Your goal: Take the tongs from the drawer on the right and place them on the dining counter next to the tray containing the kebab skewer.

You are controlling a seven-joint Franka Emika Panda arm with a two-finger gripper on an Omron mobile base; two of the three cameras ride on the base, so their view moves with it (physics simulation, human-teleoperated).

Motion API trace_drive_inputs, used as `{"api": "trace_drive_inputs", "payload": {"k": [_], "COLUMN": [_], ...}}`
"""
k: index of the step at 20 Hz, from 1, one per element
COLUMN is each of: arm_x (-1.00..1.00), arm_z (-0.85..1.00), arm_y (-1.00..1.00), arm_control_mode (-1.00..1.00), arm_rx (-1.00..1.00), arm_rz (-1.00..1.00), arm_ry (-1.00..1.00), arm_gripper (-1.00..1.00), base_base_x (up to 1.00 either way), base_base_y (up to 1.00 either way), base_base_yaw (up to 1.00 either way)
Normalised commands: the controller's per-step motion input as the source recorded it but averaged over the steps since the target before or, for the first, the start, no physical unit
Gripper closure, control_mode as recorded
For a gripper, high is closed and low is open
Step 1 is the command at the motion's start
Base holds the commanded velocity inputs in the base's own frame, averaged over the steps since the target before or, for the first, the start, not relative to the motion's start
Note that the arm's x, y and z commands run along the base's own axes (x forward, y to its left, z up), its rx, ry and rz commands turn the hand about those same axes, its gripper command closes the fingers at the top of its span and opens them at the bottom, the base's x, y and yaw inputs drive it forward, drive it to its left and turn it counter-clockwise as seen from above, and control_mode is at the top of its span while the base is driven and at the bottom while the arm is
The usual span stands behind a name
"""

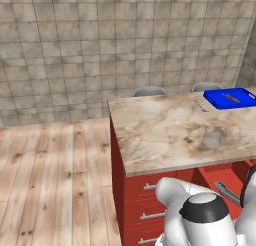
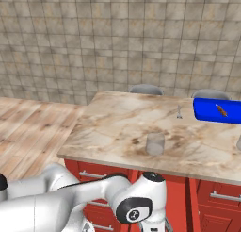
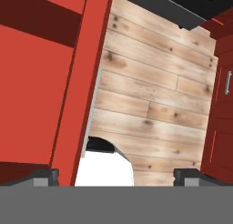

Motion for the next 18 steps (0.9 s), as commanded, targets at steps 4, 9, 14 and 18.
{"api": "trace_drive_inputs", "payload": {"k": [4,9,14,18], "arm_x": [0.18,0.32,0.09,0.0], "arm_z": [0.07,0.07,0.06,0.0], "arm_y": [0.0,0.0,0.0,0.0], "arm_control_mode": [-1.0,-1.0,-1.0,-1.0], "arm_rx": [0.06,0.08,0.08,0.07], "arm_rz": [0.07,0.04,0.0,0.0], "arm_ry": [0.11,0.01,0.0,0.0], "arm_gripper": [-1.0,-1.0,-1.0,-1.0], "base_base_x": [0.0,0.0,0.0,0.0], "base_base_y": [0.0,0.0,0.0,0.0], "base_base_yaw": [0.0,0.0,0.0,0.0]}}
